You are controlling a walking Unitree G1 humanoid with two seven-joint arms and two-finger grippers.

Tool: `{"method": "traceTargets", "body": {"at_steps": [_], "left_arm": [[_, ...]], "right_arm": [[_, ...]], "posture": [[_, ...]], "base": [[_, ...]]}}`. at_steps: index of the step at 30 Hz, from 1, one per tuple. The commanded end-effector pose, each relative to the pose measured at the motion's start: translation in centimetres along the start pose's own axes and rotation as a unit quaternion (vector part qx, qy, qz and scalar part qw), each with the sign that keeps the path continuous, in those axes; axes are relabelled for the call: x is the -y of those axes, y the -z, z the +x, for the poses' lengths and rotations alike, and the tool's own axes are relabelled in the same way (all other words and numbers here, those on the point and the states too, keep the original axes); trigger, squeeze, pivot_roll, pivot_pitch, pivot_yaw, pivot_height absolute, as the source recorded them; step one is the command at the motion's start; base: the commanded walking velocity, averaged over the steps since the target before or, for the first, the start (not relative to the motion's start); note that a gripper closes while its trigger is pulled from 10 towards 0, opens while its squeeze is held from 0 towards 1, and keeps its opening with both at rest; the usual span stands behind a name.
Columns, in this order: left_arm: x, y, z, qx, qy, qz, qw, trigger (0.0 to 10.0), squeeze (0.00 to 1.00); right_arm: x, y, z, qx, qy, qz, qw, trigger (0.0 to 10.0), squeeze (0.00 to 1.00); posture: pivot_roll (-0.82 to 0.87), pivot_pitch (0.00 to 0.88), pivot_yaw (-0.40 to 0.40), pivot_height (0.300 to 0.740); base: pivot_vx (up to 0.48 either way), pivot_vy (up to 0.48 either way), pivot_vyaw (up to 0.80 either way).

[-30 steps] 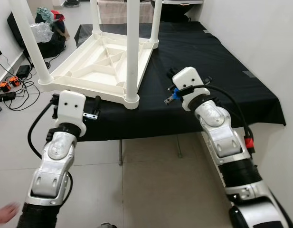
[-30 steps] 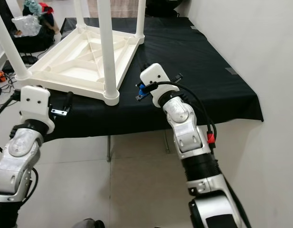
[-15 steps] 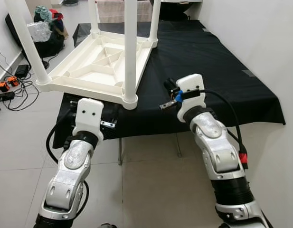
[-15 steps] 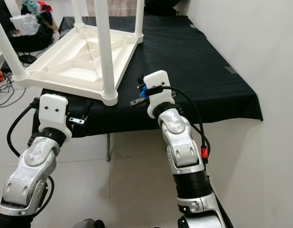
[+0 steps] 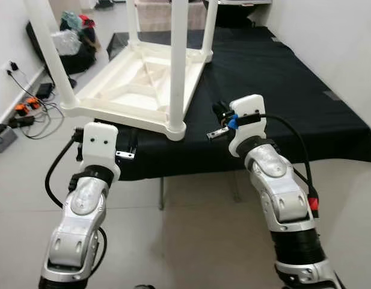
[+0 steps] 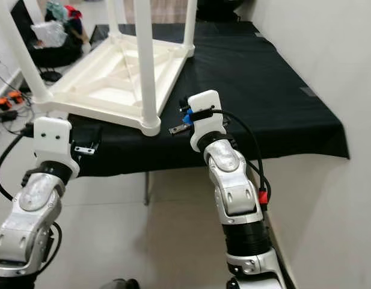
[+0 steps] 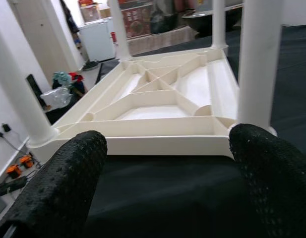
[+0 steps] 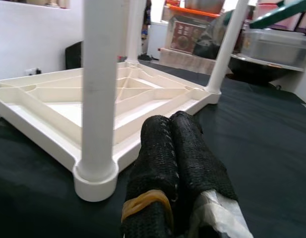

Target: Building children table

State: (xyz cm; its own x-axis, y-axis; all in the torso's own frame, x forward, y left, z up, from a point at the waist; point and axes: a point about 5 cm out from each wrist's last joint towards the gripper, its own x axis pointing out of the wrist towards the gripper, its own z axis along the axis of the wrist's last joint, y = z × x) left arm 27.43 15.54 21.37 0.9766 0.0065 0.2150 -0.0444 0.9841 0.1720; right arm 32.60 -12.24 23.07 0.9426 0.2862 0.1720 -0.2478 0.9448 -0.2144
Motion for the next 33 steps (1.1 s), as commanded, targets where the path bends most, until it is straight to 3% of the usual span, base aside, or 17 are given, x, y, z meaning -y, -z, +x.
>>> {"method": "traceTargets", "body": {"at_steps": [1, 12, 18, 23, 28, 33], "left_arm": [[0.2, -0.4, -0.1, 0.004, -0.001, -0.002, 1.000, 10.0, 0.00], [0.0, -0.9, -0.1, 0.008, -0.014, -0.007, 1.000, 10.0, 0.00], [0.2, -0.4, -0.5, 0.000, -0.003, -0.013, 1.000, 10.0, 0.00], [0.8, -1.0, -0.5, 0.010, -0.001, -0.020, 1.000, 10.0, 0.00], [1.1, -1.6, -0.3, 0.020, -0.001, -0.022, 1.000, 10.0, 0.00], [0.4, -2.2, 0.3, 0.034, -0.013, -0.015, 0.999, 10.0, 0.00]], "right_arm": [[0.4, -0.3, -0.2, 0.005, 0.005, 0.010, 1.000, 10.0, 0.00], [0.1, -0.8, -0.2, 0.013, -0.006, -0.014, 1.000, 10.0, 0.00], [0.2, -0.9, -0.3, 0.017, -0.003, 0.015, 1.000, 10.0, 0.00], [0.5, -0.6, -0.6, 0.016, 0.003, -0.003, 1.000, 10.0, 0.00], [0.3, -0.4, -0.7, 0.009, 0.004, -0.037, 0.999, 10.0, 0.00], [1.2, -1.9, 0.3, 0.036, 0.028, -0.019, 0.999, 10.0, 0.00]], "posture": [[0.01, 0.129, -0.034, 0.740], [0.01, 0.116, -0.031, 0.740], [0.00, 0.111, -0.031, 0.740], [0.00, 0.102, -0.031, 0.740], [0.00, 0.089, -0.032, 0.740], [0.00, 0.077, -0.036, 0.740]], "base": [[0.000, 0.000, 0.00], [0.000, 0.000, 0.00], [0.000, 0.000, 0.00], [0.000, 0.000, 0.00], [0.000, 0.000, 0.80], [0.000, 0.000, 0.00]]}}
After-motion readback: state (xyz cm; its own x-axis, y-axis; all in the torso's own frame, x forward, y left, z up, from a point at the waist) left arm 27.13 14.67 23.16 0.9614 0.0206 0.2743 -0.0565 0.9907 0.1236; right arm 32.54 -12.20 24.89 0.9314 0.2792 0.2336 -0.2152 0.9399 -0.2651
